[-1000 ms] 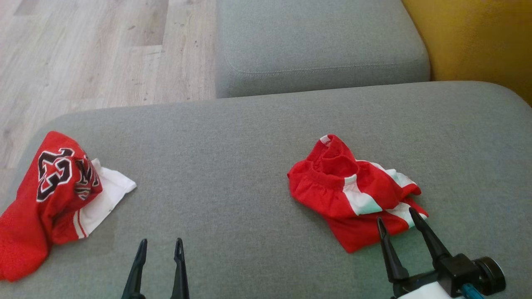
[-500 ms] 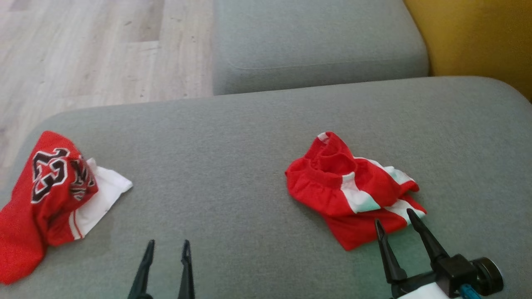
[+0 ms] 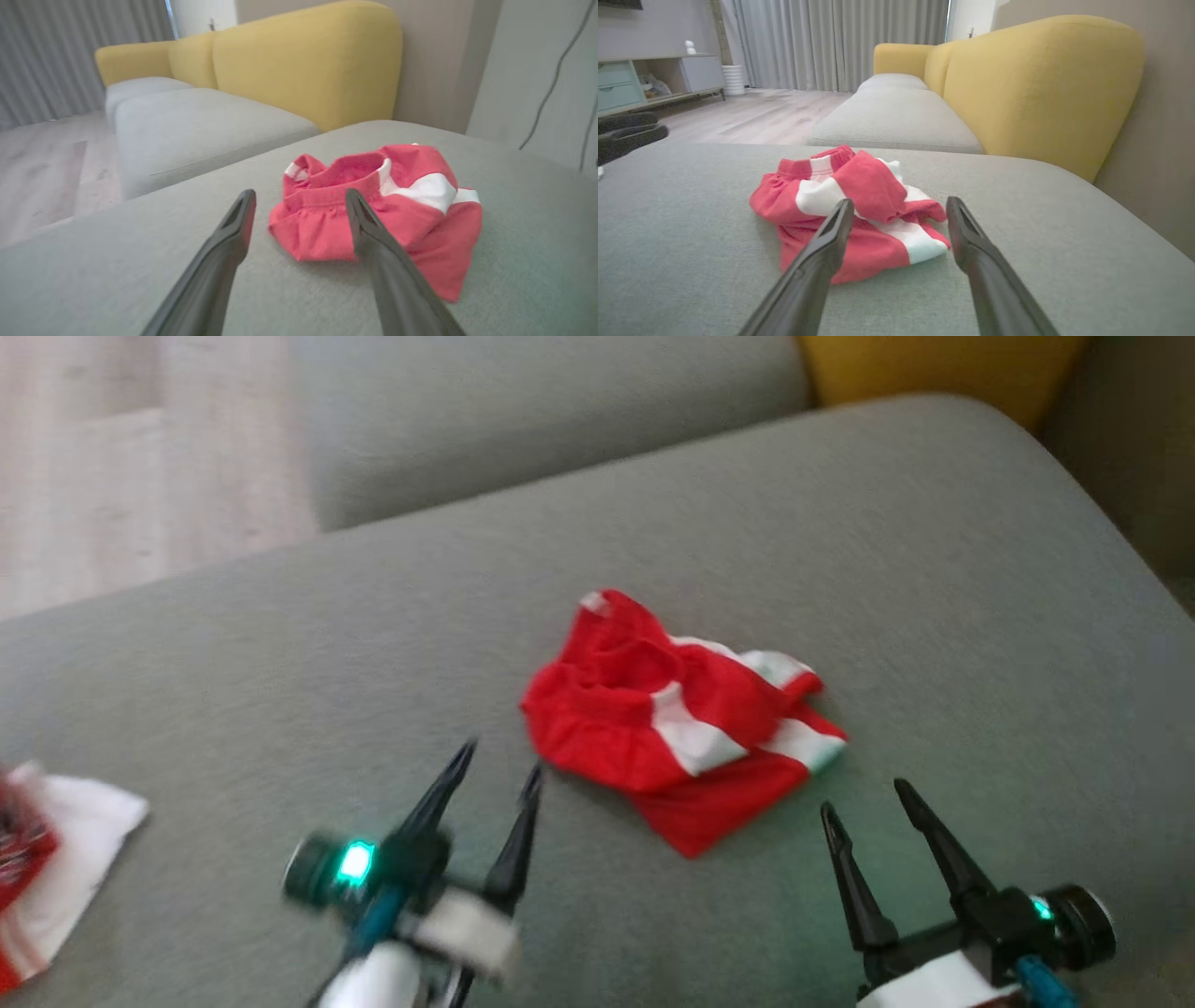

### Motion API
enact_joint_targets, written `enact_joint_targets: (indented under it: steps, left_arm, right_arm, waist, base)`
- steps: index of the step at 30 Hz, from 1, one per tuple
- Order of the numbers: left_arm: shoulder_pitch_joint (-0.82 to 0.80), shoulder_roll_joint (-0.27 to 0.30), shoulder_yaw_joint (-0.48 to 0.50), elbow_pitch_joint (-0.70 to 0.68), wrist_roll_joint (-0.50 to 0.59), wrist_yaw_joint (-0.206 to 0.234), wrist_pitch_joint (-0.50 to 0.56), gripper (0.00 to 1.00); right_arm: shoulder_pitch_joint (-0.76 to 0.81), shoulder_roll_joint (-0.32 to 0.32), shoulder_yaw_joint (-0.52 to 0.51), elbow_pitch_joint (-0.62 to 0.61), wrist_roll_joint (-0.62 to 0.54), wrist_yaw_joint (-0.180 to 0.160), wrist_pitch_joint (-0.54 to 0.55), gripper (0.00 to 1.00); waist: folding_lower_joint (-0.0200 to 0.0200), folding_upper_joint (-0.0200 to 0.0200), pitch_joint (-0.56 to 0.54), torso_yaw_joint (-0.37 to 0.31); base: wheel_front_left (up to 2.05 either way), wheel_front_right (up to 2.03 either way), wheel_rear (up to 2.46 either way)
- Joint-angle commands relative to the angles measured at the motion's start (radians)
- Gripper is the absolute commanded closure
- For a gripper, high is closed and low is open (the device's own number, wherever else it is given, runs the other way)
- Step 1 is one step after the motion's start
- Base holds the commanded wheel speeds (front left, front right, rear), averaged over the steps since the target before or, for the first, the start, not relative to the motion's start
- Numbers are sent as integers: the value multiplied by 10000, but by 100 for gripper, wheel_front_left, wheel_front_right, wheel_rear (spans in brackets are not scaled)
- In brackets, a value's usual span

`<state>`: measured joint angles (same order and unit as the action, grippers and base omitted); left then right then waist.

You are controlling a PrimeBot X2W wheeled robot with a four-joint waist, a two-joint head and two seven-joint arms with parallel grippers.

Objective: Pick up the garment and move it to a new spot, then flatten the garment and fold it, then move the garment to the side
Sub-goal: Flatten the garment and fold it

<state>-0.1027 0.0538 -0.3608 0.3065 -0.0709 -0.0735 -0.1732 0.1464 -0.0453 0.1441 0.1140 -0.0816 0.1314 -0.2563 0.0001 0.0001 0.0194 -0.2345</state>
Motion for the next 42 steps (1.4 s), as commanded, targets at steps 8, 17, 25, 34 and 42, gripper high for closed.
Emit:
enact_joint_targets:
  steps: [8,17,25,34,42]
  left_arm:
    - [-2624,241,-769,-120,51,-464,2153,0]
    - [-3350,1032,-1258,22,-259,-550,3162,0]
    - [-3478,1446,-1478,292,-551,-562,3163,100]
    - [-4969,1458,-2736,-297,-1959,-569,3370,100]
    - [-8048,1897,-3368,-886,-2749,-570,3677,100]
  right_arm:
    - [-671,-49,236,-403,191,-7,-55,0]
    - [-903,-49,309,-460,376,-7,-55,0]
    - [-954,-49,346,-446,470,-7,-55,0]
    - [-1003,-49,390,-404,614,-7,-55,0]
    - [-952,-49,506,-345,739,-7,-55,0]
  waist:
    - [-1,-1,1201,-1859]
    - [-1,-1,1686,-2492]
    - [-1,-1,1663,-2641]
    - [-1,-1,1427,-2751]
    - [-1,-1,963,-2769]
  base:
    - [0,0,0]
    - [0,0,0]
    - [0,0,0]
    - [0,0,0]
    - [0,0,0]
